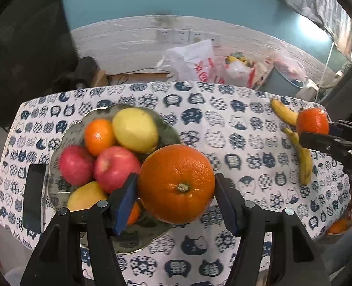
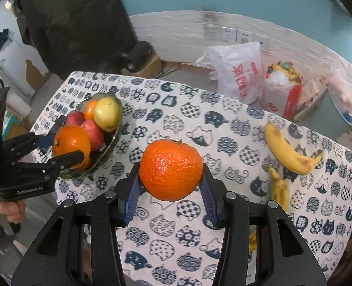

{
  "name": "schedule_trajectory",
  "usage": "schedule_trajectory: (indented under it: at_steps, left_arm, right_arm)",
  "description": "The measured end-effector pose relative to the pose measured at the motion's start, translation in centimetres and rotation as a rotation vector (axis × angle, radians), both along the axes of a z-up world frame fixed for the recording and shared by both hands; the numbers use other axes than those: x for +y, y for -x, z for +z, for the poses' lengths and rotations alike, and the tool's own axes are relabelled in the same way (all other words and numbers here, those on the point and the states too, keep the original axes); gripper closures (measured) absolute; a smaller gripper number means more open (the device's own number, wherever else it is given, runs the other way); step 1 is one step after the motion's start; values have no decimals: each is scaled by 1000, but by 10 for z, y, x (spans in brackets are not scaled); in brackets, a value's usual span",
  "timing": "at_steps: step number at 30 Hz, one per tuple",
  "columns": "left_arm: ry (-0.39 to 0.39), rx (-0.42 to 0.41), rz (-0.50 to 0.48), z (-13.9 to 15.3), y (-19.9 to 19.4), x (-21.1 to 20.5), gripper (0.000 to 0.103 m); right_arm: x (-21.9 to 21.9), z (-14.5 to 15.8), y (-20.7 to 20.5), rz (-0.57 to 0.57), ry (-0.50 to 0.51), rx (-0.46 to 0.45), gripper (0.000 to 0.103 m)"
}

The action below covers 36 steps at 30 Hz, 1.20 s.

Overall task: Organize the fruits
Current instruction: 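Carry the large orange in the left tool and the small orange in the right tool to the bowl, then release the large orange into the bowl with the left tool while the right tool releases the small orange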

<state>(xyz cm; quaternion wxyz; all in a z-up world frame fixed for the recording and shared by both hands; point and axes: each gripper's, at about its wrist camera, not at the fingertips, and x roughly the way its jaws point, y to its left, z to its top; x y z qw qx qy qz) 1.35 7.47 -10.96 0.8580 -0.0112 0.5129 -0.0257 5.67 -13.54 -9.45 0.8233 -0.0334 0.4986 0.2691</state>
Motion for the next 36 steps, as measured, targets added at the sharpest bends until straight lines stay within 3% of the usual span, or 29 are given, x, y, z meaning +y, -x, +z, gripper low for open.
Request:
schedule_trajectory:
  at_steps: [13, 20, 26, 36]
  left_arm:
    - [75, 106, 95, -39, -7, 34, 38]
    - [70, 175, 92, -60, -10, 33, 37]
    - [60, 120, 101, -46, -11, 35, 37]
    - [68, 124, 147, -31, 3, 55, 32]
  right_arm:
    - [47, 1, -1, 66, 8, 2, 56]
    - [60, 0, -5, 80, 6, 9, 56]
    - [67, -1, -7, 89, 10, 11, 56]
    - [101, -6, -12, 129, 10, 23, 56]
